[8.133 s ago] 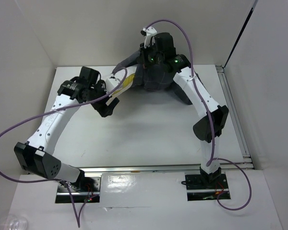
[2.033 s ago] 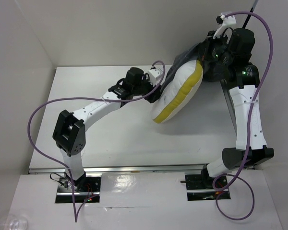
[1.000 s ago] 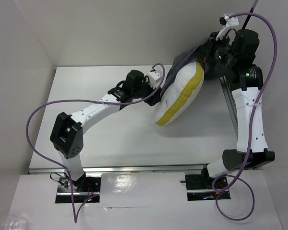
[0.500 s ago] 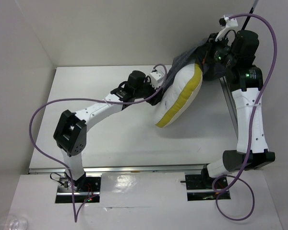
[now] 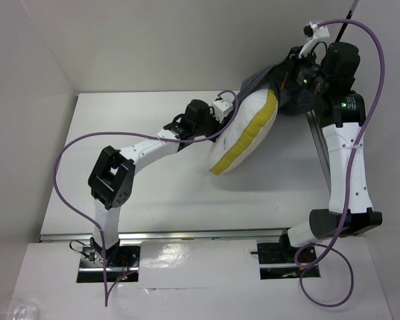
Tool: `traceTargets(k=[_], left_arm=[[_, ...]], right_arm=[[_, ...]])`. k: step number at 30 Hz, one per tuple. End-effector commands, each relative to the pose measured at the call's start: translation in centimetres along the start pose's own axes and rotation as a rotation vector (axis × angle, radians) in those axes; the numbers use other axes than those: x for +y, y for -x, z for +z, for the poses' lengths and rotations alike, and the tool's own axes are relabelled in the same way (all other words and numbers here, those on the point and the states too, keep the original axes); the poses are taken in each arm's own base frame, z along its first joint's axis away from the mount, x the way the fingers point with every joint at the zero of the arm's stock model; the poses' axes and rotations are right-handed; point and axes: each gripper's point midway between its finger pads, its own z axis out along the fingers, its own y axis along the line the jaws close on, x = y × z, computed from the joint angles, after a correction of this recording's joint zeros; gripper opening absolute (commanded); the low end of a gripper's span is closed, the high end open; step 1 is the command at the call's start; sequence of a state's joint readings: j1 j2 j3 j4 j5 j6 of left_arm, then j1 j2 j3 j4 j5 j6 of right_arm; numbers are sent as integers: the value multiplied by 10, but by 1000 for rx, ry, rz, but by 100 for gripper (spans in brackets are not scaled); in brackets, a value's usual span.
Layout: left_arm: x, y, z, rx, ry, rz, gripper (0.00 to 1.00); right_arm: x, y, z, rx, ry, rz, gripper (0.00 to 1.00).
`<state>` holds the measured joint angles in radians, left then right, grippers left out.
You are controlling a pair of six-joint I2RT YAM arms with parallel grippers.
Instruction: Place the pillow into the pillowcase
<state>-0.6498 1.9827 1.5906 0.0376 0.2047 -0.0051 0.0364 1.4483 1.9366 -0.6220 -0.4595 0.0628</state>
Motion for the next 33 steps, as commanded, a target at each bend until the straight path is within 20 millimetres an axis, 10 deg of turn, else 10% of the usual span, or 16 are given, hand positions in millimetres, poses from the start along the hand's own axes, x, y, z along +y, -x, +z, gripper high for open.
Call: traceTargets(k=[1,8,20,29,33], left_arm=[[3,35,-5,-83,0,9,0],[39,46,-67,-36,49,-83,0],[112,187,-223,-235,373,-62,0],[97,299,-315,-504,550,129,0],[124,273,-305,-432,621,98,0]], right_arm=[[23,51,-28,-171,38,-67,0],[-14,31,-24,-137,-31,-60,0],[-7,-33,-8,-44,115,-75,0],[-44,69,-24,-388,-56,-283,0],[-60,56,-15,-324,-82,-295,0]])
